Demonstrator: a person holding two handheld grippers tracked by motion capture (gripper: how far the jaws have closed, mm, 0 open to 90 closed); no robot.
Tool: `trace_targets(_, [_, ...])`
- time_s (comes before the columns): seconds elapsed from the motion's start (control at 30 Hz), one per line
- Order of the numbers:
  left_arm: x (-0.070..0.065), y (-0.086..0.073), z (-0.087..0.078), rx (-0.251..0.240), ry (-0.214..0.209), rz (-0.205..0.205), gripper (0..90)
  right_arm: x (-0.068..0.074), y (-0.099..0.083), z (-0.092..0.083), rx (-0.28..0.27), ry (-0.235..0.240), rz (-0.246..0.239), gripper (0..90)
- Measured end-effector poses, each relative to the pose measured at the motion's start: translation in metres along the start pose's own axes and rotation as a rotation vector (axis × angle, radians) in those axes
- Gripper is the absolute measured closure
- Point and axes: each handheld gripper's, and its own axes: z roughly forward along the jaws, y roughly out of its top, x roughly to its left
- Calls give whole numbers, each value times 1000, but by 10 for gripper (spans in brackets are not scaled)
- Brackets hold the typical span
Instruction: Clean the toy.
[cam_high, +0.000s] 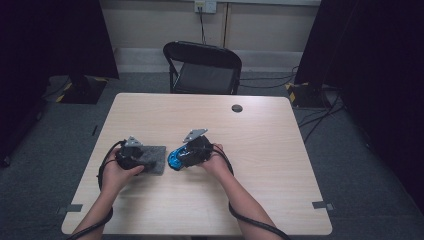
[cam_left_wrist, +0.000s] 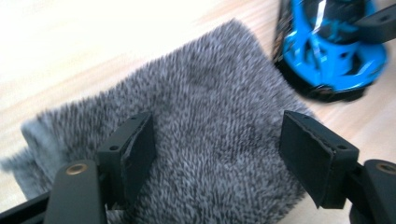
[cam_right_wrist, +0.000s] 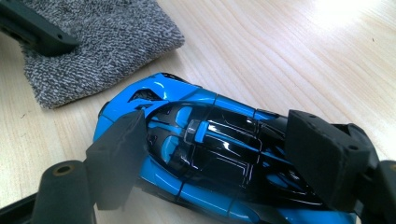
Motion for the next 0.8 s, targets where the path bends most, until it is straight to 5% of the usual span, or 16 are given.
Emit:
trace_targets(0.1, [13, 5, -12, -57, -68, 48, 275, -1, 1, 0, 7, 4, -7, 215])
trace_targets(0.27, [27, 3, -13, -44, -79, 81, 281, -1, 0, 0, 7, 5, -5, 216])
trace_targets(0.37, [29, -2, -8, -3, -82, 111, 282, -1, 1, 0, 8, 4, -4, 216])
trace_targets(0.6, [23, -15, 4, 1, -60, 132, 272, -1, 1, 0, 11, 3, -3, 216])
trace_targets(0.77, [17, -12, 1, 30, -56, 96, 460, 0, 1, 0, 9, 3, -2, 216])
trace_targets(0.8, [14, -10, 0, 44, -53, 81, 620, 0, 1, 0, 6, 1, 0, 215])
